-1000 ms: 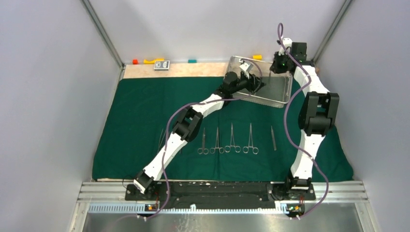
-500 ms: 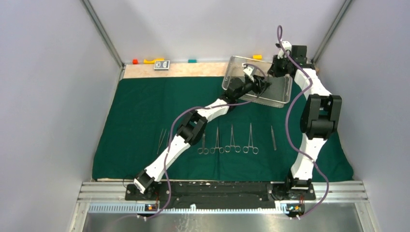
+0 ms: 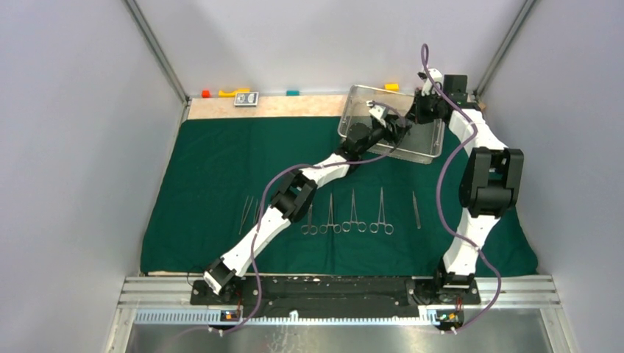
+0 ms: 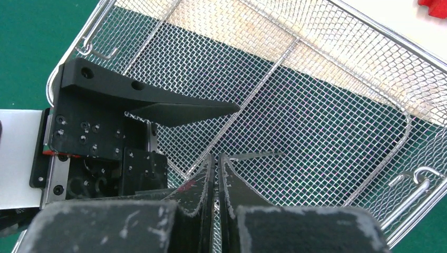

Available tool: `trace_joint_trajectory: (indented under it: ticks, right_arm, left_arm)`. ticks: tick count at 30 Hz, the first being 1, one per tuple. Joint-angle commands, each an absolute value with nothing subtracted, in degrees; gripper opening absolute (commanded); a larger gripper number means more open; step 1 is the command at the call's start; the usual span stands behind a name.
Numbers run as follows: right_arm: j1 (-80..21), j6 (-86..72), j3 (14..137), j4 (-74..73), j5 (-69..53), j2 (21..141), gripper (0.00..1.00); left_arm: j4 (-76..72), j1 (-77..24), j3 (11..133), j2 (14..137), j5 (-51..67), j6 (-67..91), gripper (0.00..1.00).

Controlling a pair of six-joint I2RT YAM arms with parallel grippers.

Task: Open and lay out the surgical kit
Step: Pick up the medical item from the container.

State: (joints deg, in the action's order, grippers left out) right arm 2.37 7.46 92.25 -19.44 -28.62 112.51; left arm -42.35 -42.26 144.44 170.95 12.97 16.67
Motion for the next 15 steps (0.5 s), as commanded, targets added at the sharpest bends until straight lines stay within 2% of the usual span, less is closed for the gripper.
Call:
trace_joint_trajectory:
  ticks: [1,4,9,15]
  right_arm:
    - [2.1,8.3,91.3,-19.8,-29.8,109.7,0.0]
    - [2.0,8.3,91.2,-19.9,-29.9,109.7,0.0]
    - [2.0,8.3,91.3,-20.0,-30.1,109.7,0.0]
    - [2.1,8.3,91.6,-20.0,-30.1,109.9,0.0]
  left_arm:
    - [-47.0,-43.1,147.0,172.4,13.1,14.7,0.68]
    - [-48.0,-43.3,147.3,172.7,13.8,14.2,0.59]
    - [-48.6,-43.4,147.5,172.9,13.0,13.7,0.38]
    - [-48.4,-43.4,147.5,172.9,13.4,13.4,0.26]
